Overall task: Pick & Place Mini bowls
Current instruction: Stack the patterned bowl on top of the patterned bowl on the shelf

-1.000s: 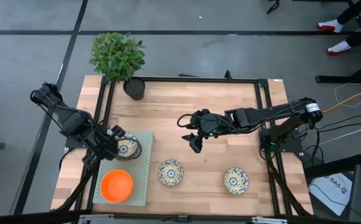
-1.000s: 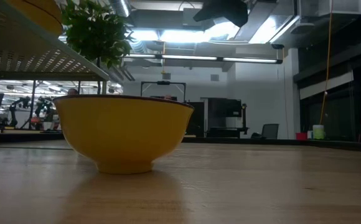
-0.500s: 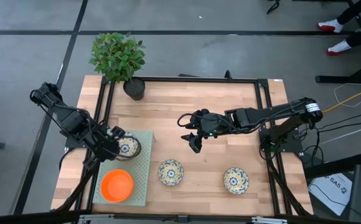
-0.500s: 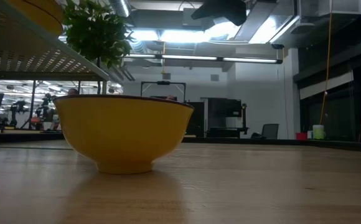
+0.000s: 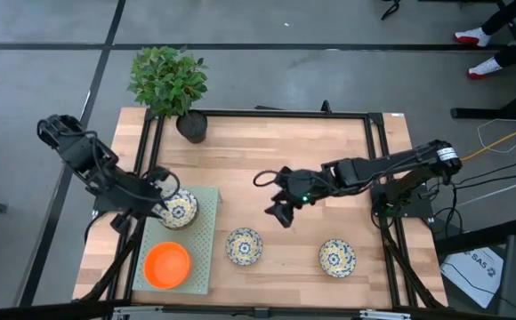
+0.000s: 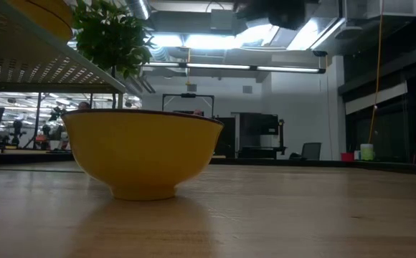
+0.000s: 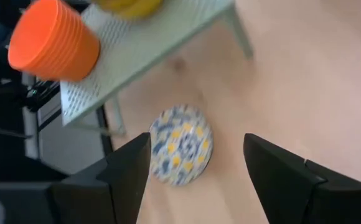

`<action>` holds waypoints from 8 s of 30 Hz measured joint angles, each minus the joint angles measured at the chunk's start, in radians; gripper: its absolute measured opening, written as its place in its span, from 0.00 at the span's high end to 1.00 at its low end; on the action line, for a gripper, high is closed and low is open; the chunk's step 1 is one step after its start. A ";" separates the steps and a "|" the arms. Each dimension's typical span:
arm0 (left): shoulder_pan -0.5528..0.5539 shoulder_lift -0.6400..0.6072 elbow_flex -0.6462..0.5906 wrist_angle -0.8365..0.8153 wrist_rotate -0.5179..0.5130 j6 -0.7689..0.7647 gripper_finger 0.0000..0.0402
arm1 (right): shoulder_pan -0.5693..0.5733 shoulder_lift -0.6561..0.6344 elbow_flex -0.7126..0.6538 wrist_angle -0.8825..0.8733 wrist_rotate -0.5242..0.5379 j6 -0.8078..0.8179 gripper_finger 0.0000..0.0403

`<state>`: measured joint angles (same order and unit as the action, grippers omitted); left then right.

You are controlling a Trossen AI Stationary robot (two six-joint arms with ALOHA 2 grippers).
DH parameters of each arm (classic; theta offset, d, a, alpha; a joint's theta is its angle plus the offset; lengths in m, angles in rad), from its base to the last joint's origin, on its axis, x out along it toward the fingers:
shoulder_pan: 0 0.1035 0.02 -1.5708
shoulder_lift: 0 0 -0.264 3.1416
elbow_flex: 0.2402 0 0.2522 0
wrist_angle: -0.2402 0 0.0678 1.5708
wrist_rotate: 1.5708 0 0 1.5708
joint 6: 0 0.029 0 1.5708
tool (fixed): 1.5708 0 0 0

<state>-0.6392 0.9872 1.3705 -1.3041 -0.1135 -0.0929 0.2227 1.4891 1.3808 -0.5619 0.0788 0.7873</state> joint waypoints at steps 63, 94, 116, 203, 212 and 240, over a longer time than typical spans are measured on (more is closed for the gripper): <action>0.000 -0.030 0.000 -0.001 -0.136 -0.121 0.74 | 0.312 0.440 -0.001 -0.487 -0.282 0.903 0.44; 0.000 -0.078 0.000 0.036 -0.147 -0.130 0.75 | 0.292 0.331 0.076 -0.433 -0.061 0.787 0.97; 0.000 -0.187 0.000 0.194 -0.366 -0.201 0.70 | 0.137 0.154 0.076 -0.294 0.086 0.454 0.97; 0.918 0.350 0.001 1.478 1.279 -0.268 0.65 | -0.241 -0.016 0.076 0.830 -0.807 -0.541 0.97; 0.915 0.355 0.000 1.566 1.292 -0.296 0.76 | -0.275 -0.013 0.076 0.853 -0.832 -0.567 0.96; 0.885 0.347 -0.001 1.654 1.339 -0.420 0.98 | -0.319 -0.012 0.079 0.878 -0.811 -0.326 0.54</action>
<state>0.2462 1.3338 1.3697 0.3499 1.2255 -0.5131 -0.0965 1.4773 1.4593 0.3159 -0.7322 0.4614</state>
